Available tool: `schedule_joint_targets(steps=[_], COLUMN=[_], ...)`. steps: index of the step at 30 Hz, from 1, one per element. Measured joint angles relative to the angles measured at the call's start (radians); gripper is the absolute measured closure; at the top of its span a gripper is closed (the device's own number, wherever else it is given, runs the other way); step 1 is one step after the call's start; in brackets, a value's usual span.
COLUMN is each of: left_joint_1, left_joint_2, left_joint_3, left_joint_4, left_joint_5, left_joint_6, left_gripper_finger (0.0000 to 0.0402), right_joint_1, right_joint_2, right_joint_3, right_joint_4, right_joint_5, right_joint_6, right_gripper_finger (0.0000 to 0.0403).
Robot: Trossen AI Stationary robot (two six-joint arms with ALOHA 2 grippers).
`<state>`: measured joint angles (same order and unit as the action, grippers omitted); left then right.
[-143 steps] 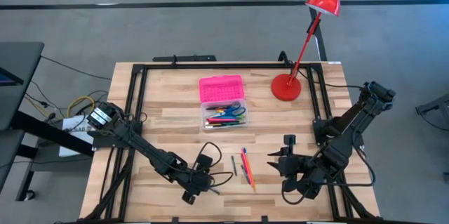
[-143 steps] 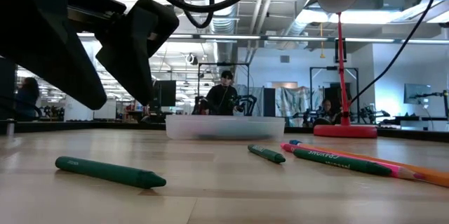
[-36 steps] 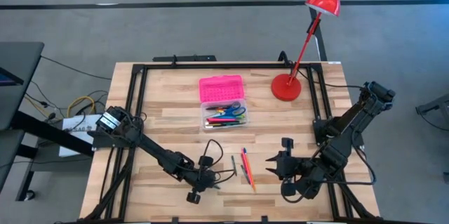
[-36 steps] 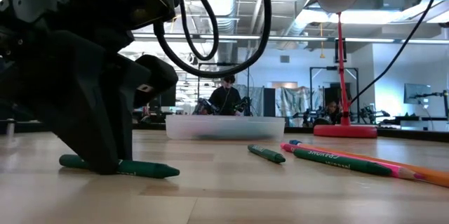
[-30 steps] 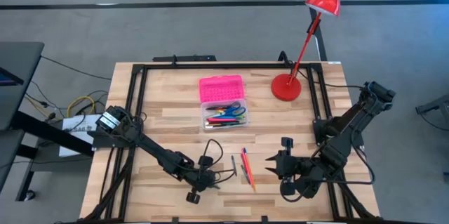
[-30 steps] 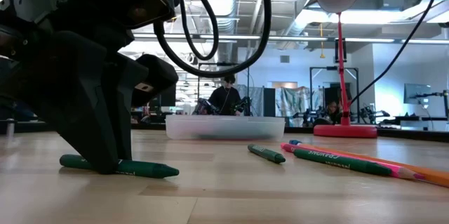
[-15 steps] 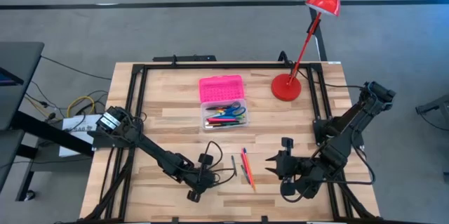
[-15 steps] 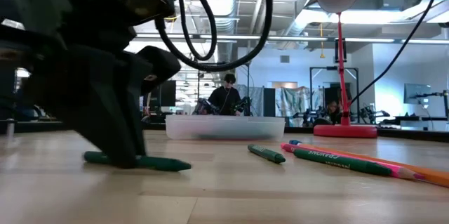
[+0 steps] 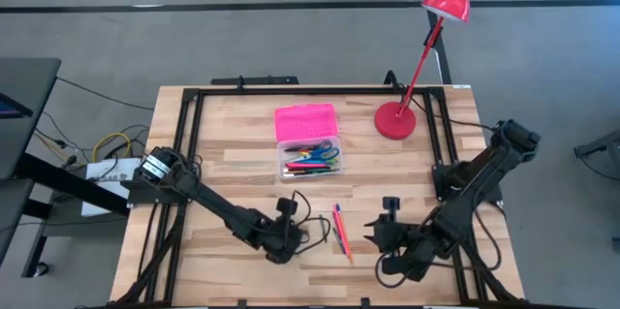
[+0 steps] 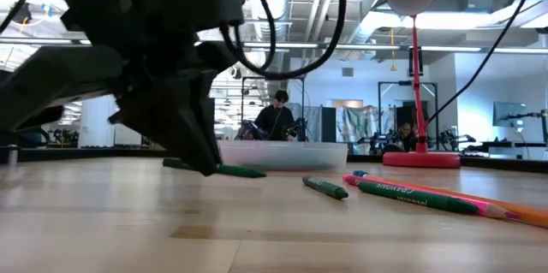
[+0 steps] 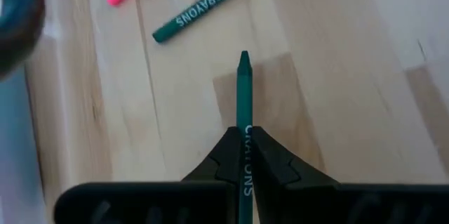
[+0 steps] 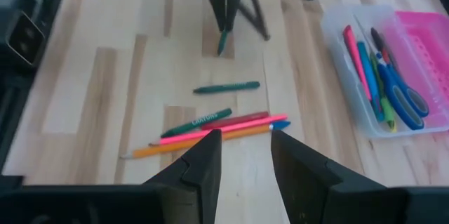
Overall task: Pick & place school supplies into a supply box
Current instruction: Put the green crayon into the pink supply box
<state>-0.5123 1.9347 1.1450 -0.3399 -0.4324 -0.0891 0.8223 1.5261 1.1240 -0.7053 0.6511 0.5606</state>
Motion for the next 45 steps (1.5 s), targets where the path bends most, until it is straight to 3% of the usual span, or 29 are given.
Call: schedule_joint_targets(steps=[7, 16, 21, 32, 45], left_joint_1=[0.029, 0.08, 0.163, 0.411, 0.52], left_joint_2=[-0.001, -0.083, -0.146, -0.162, -0.162], left_joint_3=[0.0, 0.002, 0.003, -0.021, -0.031], left_joint_4=[-0.009, -0.046, -0.054, -0.019, 0.019], left_joint_5=[-0.011, -0.138, -0.178, -0.011, 0.082], left_joint_6=[0.012, 0.06, 0.131, 0.214, 0.218], left_gripper_finger=[0.0399, 0.0399, 0.0399, 0.0397, 0.0368], right_joint_1=[0.0, -0.003, -0.012, -0.019, -0.015], right_joint_2=[0.066, 0.127, 0.158, 0.165, 0.165], right_joint_3=[0.0, 0.0, 0.0, 0.0, 0.0], right_joint_4=[0.0, 0.003, 0.004, 0.011, 0.014], right_joint_5=[-0.002, 0.001, 0.002, 0.002, 0.004], right_joint_6=[0.029, 0.132, 0.182, 0.202, 0.209], right_gripper_finger=[0.0285, 0.0285, 0.0285, 0.0285, 0.0285])
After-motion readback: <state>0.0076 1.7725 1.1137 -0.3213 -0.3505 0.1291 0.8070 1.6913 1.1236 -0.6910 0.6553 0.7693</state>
